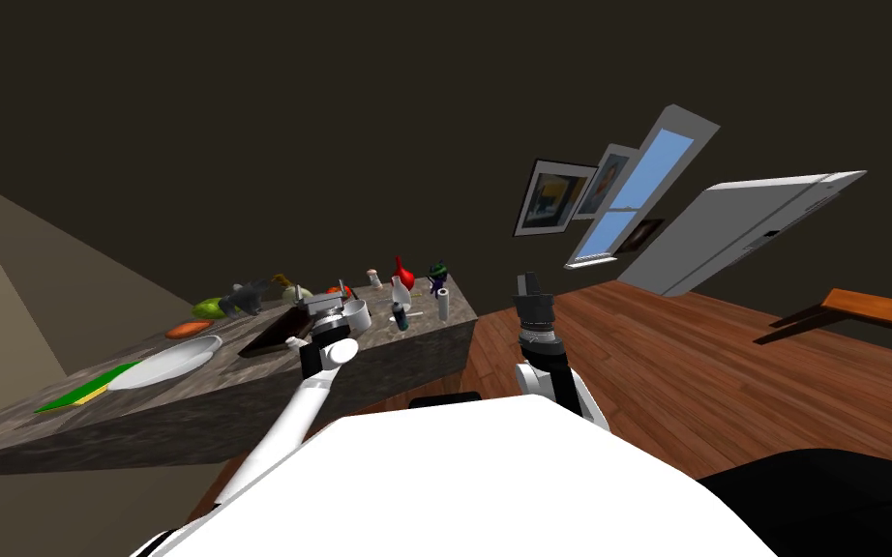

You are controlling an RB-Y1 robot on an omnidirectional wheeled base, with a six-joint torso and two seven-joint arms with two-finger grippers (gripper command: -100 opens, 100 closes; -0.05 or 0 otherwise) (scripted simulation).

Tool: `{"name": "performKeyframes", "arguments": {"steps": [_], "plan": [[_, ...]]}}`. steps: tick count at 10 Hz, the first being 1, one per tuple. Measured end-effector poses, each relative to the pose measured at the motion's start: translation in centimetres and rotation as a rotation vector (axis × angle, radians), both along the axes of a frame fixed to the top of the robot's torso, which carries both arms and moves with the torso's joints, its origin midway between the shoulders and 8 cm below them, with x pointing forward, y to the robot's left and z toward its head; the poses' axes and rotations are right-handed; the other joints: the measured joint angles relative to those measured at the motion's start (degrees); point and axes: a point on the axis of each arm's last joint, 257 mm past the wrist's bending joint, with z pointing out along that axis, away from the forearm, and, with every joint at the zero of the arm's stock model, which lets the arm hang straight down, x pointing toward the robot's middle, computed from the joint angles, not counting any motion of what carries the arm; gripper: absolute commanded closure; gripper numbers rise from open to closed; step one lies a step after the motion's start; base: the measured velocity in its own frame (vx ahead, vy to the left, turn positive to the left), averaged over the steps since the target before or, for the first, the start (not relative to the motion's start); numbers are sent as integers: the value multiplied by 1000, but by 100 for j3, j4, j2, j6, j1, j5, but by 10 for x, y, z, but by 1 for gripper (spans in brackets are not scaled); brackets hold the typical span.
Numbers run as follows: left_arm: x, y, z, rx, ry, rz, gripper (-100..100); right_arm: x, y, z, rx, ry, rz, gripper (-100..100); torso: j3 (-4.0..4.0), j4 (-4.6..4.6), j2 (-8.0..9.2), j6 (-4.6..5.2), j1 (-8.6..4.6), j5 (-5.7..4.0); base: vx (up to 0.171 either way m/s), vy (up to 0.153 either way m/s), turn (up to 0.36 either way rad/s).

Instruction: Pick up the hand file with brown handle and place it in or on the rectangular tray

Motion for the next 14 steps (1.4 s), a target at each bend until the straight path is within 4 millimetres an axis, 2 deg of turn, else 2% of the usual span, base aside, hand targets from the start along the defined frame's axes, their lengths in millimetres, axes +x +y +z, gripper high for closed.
{"name": "performKeyframes", "arguments": {"steps": [2, 4, 14], "plan": [[10, 14, -10, -44, 22, -5, -100, 0, 0, 0, 0, 0, 0, 0, -3, -1, -4, 0, -3, -1, 36, -99, 16], [13, 23, -17, -85, 32, -10, -100, 0, 0, 0, 0, 0, 0, 0, 3, 1, 5, 0, 22, 3, 16, -47, 4], [39, 95, -59, -289, 125, -17, -100, 0, 0, 0, 0, 0, 0, 0, -2, -1, -2, 0, 10, 1, 37, -83, 21]]}}
